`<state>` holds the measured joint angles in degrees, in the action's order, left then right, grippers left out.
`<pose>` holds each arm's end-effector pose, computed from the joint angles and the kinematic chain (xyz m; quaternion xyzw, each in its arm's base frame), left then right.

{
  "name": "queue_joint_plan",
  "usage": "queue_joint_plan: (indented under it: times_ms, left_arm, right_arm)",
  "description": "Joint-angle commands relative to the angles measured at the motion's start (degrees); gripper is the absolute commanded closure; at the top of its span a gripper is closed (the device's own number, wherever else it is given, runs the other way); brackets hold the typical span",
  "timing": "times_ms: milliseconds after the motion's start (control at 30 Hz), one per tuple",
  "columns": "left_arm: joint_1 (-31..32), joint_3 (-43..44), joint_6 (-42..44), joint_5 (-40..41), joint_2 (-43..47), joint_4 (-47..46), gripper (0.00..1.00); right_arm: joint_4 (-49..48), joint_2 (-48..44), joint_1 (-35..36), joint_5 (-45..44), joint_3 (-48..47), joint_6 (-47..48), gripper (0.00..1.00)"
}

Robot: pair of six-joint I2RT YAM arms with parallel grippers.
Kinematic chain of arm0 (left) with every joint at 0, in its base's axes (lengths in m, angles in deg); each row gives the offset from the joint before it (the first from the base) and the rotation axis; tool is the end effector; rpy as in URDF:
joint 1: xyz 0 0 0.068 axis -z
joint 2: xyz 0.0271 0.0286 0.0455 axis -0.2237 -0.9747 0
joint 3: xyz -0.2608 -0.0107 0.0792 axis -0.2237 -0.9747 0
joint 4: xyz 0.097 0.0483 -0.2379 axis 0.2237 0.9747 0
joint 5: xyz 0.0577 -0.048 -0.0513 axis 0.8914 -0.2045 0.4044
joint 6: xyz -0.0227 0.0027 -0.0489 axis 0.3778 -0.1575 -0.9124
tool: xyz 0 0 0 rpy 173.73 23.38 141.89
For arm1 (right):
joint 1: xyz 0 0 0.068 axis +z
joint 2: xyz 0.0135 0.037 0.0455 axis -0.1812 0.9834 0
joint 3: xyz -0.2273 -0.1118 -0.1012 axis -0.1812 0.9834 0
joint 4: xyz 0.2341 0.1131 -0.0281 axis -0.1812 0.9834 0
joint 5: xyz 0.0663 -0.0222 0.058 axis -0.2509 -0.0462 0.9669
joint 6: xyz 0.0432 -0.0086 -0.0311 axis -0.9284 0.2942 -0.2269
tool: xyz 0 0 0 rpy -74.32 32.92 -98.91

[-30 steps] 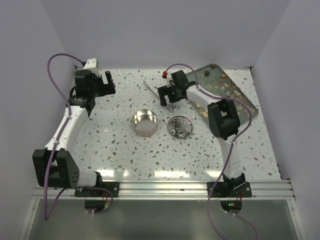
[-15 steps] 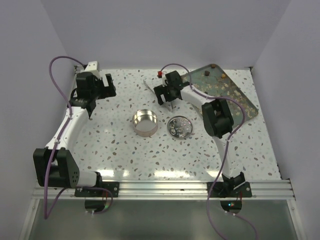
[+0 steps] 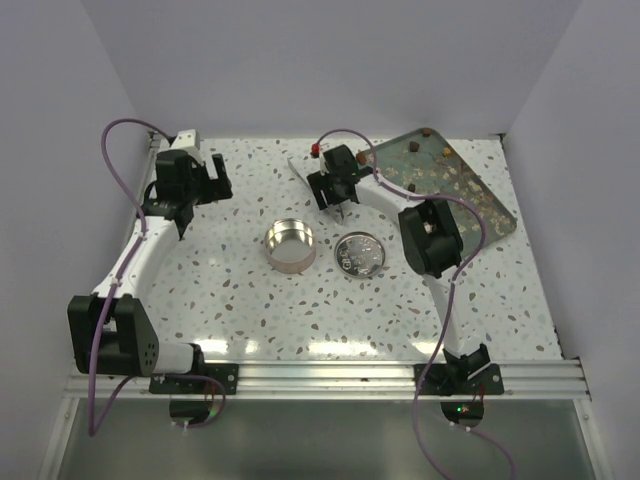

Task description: Pack the chocolate

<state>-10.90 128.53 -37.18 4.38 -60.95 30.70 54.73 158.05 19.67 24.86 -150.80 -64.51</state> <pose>0.3143 -0.0108 0.3051 -0.0928 0.8578 -0.0679 0.5010 0.4573 0.2636 0.1586 -0.2223 0.9039 0.0810 0.3562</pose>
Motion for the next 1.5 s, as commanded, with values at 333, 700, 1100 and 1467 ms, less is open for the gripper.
queue_joint_plan:
  times_ms: [333, 700, 1100, 1467]
  left_arm:
    - [0.09, -2.12, -1.25, -0.07, 3.00, -2.80, 0.00]
    - [0.09, -2.21, -0.55, -1.92, 2.74, -4.38, 0.00]
    - [0.09, 0.51, -1.77, -4.91, 0.45, -5.79, 0.00]
    - [1.76, -1.07, -3.10, -5.09, 0.98, -5.44, 0.00]
  right_arm:
    - [2.88, -9.20, 0.21, -2.64, 1.75, -1.71, 0.35]
    - [10.35, -20.27, 0.21, -3.51, 2.80, -2.76, 0.37]
    - [15.98, -31.61, -3.02, -6.86, 4.38, -2.77, 0.38]
    - [15.72, -45.49, -16.48, -6.85, 20.54, -1.89, 0.39]
